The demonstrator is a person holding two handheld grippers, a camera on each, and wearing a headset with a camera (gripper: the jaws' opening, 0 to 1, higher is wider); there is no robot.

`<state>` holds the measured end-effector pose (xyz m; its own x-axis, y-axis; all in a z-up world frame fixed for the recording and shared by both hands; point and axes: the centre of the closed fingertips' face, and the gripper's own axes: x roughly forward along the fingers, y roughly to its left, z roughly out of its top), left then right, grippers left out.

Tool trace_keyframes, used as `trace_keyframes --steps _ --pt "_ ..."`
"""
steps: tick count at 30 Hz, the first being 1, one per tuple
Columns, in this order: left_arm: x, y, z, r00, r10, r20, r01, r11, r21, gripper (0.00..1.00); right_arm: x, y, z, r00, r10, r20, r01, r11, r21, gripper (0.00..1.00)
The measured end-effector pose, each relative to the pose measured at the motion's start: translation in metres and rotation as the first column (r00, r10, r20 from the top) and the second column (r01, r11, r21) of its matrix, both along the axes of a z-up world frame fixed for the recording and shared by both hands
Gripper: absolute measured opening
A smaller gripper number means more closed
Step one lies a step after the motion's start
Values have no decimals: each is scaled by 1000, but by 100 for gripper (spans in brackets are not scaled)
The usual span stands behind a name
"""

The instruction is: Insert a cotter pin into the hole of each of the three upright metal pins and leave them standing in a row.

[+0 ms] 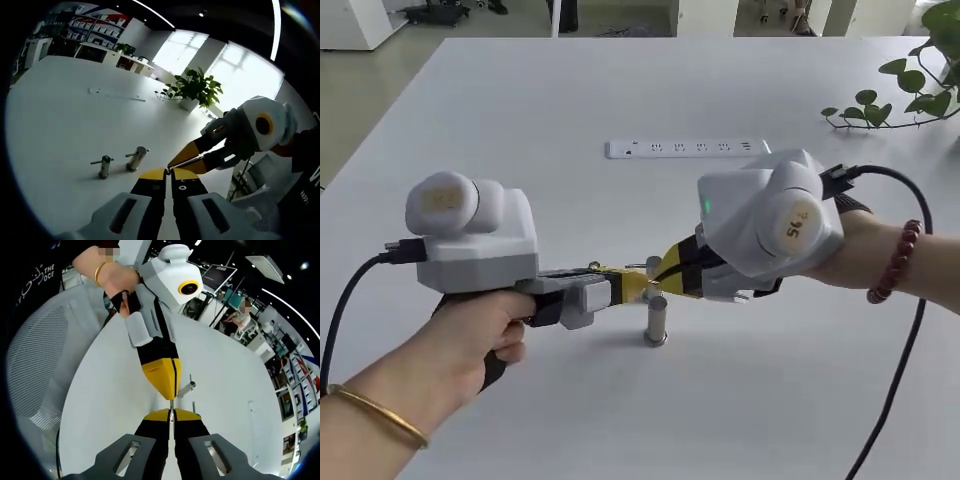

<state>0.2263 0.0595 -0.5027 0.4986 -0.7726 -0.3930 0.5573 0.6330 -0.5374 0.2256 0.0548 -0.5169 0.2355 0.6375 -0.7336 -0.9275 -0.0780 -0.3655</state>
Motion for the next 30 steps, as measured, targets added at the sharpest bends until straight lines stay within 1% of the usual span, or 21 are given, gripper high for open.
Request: trace_keyframes --steps 2,3,4,8,10,12,13,16,17,19,20,21,22,24,25,26,27,29,30 --pt "0 0 -1 1000 -8 13 8 1000 13 1 0 1 -1 1000 0 2 0 1000 -3 0" --pt "1 0 -1 1000 -13 27 12 1000 21 1 0 1 -1 1000 -1 3 1 1000 -4 0" --pt "1 0 -1 1000 -11 25 11 1000 19 1 0 1 -1 1000 -1 4 1 1000 -4 0" --pt "1 -1 1 998 -26 58 24 999 28 1 0 1 -1 1000 -18 -8 19 1000 14 0" --pt "1 -1 1 998 -30 62 29 999 30 1 0 1 -1 999 -25 -24 25 999 22 0" --pt "1 -2 0 997 -39 68 37 999 37 0 -1 0 -2 998 -38 -56 40 999 28 0" --pt "1 -2 0 997 -41 71 38 998 40 0 0 0 -2 997 -45 -60 47 998 32 0" --pt "1 -3 0 995 -48 85 44 998 48 0 -1 -2 -4 990 -83 -113 90 994 58 0" --pt "1 -2 0 995 -48 87 44 998 50 0 0 -2 -3 988 -92 -122 100 993 67 0" --pt "1 -1 1 994 -51 92 46 998 53 0 -1 -2 -3 977 -121 -175 139 986 94 0" --pt "1 -1 1 994 -52 94 47 997 54 0 -2 -3 -3 967 -137 -213 162 981 107 0" --pt "1 0 1 994 -55 94 51 997 55 0 -2 -3 -3 961 -146 -233 177 977 116 2" --pt "1 1 1 994 -58 97 53 997 57 0 -3 -4 -2 949 -166 -270 206 970 127 3" --pt "0 2 2 990 -78 120 70 995 66 0 -4 -6 -1 935 -179 -307 230 963 140 4" --pt "-1 3 3 988 -86 132 76 994 75 0 -5 -8 -1 921 -189 -340 250 957 146 5" --pt "-1 3 3 987 -90 134 80 994 78 0 -5 -8 -1 917 -193 -350 257 955 147 5" --pt "-3 4 2 984 -106 145 94 992 89 0 -8 -10 -2 895 -206 -395 284 947 152 6" --pt "-5 4 1 981 -120 149 108 990 92 0 -10 -11 -2 867 -209 -452 312 936 165 7" --pt "-7 5 0 980 -128 151 115 989 94 0 -12 -12 -3 856 -212 -472 321 933 163 8"
